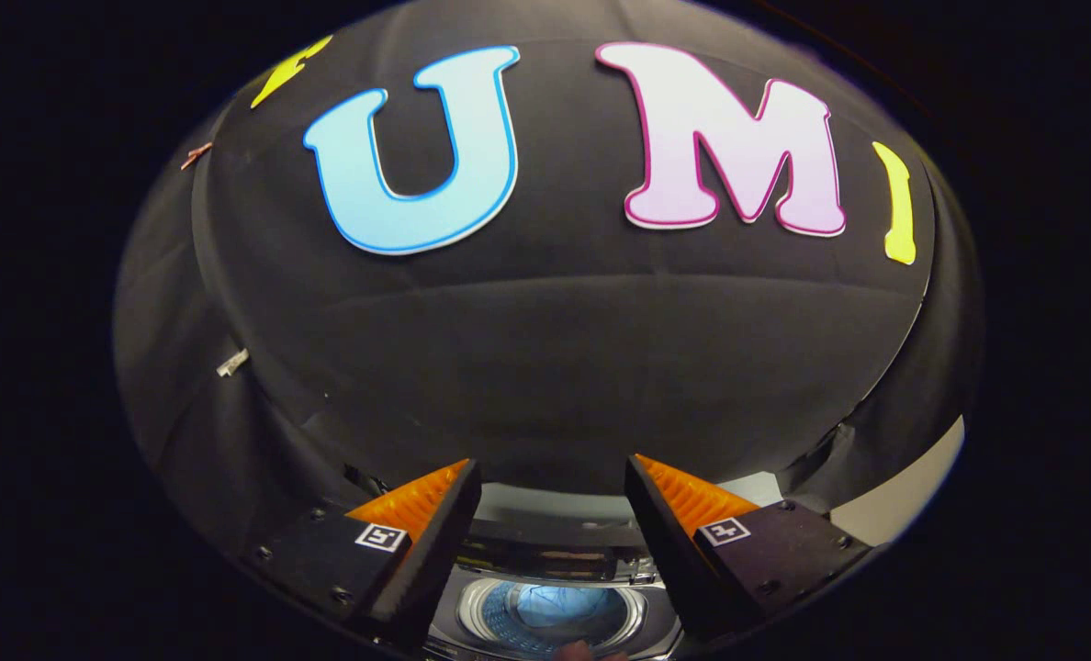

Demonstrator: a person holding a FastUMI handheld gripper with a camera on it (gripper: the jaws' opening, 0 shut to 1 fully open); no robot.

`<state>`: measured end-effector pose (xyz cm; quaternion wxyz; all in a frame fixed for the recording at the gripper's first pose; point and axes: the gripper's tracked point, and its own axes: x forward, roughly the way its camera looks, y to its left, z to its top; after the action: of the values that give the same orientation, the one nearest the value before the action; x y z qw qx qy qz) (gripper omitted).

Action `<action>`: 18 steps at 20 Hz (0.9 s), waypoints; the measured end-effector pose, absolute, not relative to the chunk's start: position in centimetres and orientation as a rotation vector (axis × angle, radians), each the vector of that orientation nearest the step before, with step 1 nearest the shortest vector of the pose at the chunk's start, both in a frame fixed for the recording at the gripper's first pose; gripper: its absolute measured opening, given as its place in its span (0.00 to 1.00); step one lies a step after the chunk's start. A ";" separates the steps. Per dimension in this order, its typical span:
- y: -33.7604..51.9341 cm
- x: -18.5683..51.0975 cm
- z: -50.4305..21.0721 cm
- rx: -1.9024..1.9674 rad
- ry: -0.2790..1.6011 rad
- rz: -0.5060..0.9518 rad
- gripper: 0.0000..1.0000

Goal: Put the clothes into the washing machine and then close the washing machine lid.

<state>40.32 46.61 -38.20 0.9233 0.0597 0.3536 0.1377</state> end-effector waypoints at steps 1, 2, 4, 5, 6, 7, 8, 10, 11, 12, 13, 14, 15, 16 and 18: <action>46.9 40.6 -38.9 0.120 0.732 0.276 0.99; 47.2 40.9 -39.6 0.111 0.741 0.272 0.99; 47.9 40.9 -41.0 0.080 0.760 0.277 0.99; 48.1 40.5 -41.6 0.064 0.772 0.279 0.99; 48.1 40.1 -42.3 0.060 0.785 0.280 0.99; 48.1 39.4 -42.9 0.066 0.807 0.282 1.00; 48.0 39.1 -43.0 0.102 0.804 0.272 0.99; 47.7 38.9 -42.9 0.107 0.784 0.278 1.00; 47.7 38.9 -42.8 0.095 0.778 0.288 0.99; 47.8 38.4 -43.0 0.096 0.780 0.294 1.00; 47.7 38.2 -43.1 0.106 0.781 0.295 1.00; 47.3 38.0 -43.1 0.111 0.776 0.292 1.00; 47.2 37.8 -43.2 0.109 0.770 0.297 1.00; 46.4 37.7 -43.0 0.107 0.766 0.300 1.00; 46.2 37.1 -43.1 0.107 0.759 0.301 1.00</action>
<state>37.14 46.20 -43.14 0.9163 0.0518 0.3690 0.1465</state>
